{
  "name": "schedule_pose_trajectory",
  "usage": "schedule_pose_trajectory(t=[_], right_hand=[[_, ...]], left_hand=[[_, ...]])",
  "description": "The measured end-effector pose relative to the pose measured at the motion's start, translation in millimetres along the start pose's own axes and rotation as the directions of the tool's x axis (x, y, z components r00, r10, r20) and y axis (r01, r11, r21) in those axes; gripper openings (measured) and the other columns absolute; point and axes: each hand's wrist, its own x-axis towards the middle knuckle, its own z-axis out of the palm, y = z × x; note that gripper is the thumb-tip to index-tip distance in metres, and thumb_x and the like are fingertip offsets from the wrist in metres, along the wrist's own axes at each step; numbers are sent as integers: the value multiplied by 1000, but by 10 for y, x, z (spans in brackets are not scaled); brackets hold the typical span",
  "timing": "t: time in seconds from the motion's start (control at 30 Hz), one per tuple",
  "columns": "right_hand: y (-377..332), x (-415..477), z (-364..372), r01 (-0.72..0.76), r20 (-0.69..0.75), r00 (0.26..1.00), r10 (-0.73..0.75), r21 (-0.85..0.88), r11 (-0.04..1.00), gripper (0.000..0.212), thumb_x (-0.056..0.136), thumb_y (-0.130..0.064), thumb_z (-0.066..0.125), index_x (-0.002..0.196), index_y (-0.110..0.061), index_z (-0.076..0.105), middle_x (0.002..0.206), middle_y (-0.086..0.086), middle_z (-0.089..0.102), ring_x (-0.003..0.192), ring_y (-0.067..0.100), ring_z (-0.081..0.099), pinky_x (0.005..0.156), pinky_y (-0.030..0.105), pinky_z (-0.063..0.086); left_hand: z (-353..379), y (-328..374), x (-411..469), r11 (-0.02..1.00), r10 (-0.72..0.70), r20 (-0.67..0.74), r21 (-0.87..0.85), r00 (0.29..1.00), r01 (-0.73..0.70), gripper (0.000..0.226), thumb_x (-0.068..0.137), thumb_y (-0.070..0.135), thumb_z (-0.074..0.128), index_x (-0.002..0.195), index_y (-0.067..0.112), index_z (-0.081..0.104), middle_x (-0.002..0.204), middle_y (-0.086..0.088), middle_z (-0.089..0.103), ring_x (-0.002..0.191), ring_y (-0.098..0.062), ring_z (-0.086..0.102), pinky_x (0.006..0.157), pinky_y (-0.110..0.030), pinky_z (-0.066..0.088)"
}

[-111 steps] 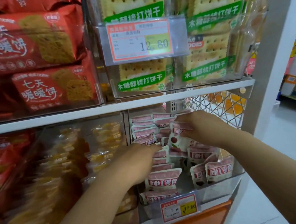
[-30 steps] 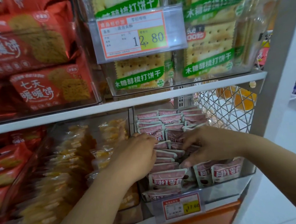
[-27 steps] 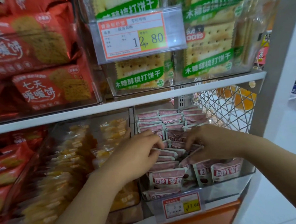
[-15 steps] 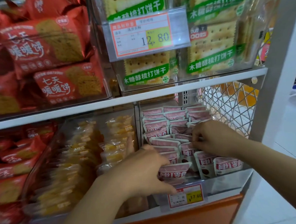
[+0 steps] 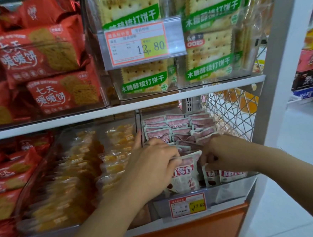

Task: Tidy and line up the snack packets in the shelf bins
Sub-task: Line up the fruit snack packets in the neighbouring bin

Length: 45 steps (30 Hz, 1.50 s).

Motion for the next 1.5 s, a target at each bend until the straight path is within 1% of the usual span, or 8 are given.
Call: schedule_pose_trajectory(t=[0.13,0.27,0.4,0.57,0.87,1.03,1.33,1.5], right_hand=[[-37,-2,-91,-18,-16,1000,15,-156,988,20,87,-29,56,100,-33,71,89,-14,63,92,9,53,91,29,43],[83,-61,-233,-1,161,987,-9,61,998,14,86,-28,63,95,-37,68,88,-16,66,81,-1,59,81,24,46],[100,-151,-266,-72,105,994,42,298,952,57,74,-41,75,123,-37,47,113,-19,57,99,0,56,89,22,46],[-118,-12,193,9,-49,999,-9,-4,1000,46,75,-44,69,115,-31,51,108,-10,61,92,12,58,84,34,52],[-184,81,159,-8,-27,1000,2,-209,978,58,85,-31,58,138,-28,33,128,0,53,115,21,50,100,36,38],[-178,122,247,-28,-53,999,15,-262,965,64,83,-50,60,137,-27,37,141,-6,41,128,21,40,105,39,31],[-97,166,238,30,21,999,-25,-282,959,28,88,-28,54,116,-22,52,121,-3,57,115,19,51,96,37,35],[-98,178,208,29,29,999,-23,-259,965,24,88,-24,52,113,-21,52,118,-1,57,113,20,52,95,37,36]], left_hand=[[20,84,72,996,-15,-102,-89,995,6,22,96,44,40,80,34,53,85,23,56,97,4,45,113,-30,-9],[217,118,164,976,-51,-44,-213,998,41,21,95,41,46,85,29,60,85,20,58,93,1,49,117,-34,3],[391,135,263,972,-35,0,-234,999,34,17,94,42,51,86,30,61,88,16,61,98,-5,52,117,-38,5],[193,-71,292,973,-11,184,-225,983,53,30,83,59,55,101,36,62,104,20,56,100,-4,52,107,-44,32],[194,-186,192,957,-21,338,280,941,-79,50,80,59,61,123,33,58,152,4,15,140,-21,19,113,-62,-2],[255,-177,342,941,-21,360,322,933,-103,39,81,50,67,109,24,67,146,0,30,125,-24,43,114,-52,7],[148,-206,321,923,76,391,321,917,-213,11,88,32,65,87,21,67,87,5,61,86,-17,54,96,-36,26],[165,-116,272,930,-19,427,340,904,-141,13,88,30,64,91,19,68,89,-1,54,92,-20,50,106,-41,23]])
